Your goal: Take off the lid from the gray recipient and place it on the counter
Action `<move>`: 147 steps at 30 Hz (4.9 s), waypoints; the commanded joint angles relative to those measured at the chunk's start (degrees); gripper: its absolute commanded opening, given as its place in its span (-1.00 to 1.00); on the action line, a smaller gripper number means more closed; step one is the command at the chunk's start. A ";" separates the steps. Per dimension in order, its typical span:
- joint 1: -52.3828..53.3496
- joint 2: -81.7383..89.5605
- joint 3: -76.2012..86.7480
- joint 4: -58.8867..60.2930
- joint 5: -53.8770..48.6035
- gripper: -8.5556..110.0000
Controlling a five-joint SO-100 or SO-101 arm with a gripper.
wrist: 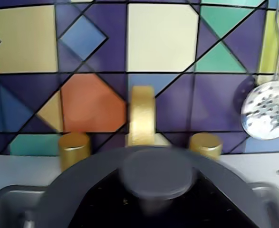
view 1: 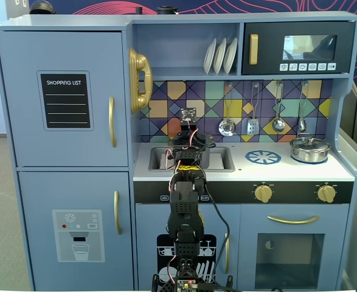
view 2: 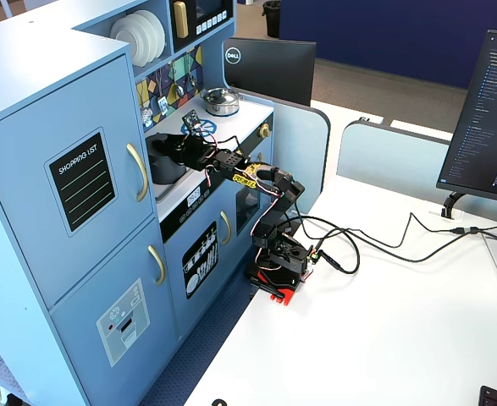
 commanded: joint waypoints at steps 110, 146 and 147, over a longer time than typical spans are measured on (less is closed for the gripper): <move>-5.10 56.78 58.71 59.33 10.02 -0.86; -1.32 63.90 59.41 89.91 8.00 -0.81; -1.32 63.90 59.41 89.91 8.00 -0.81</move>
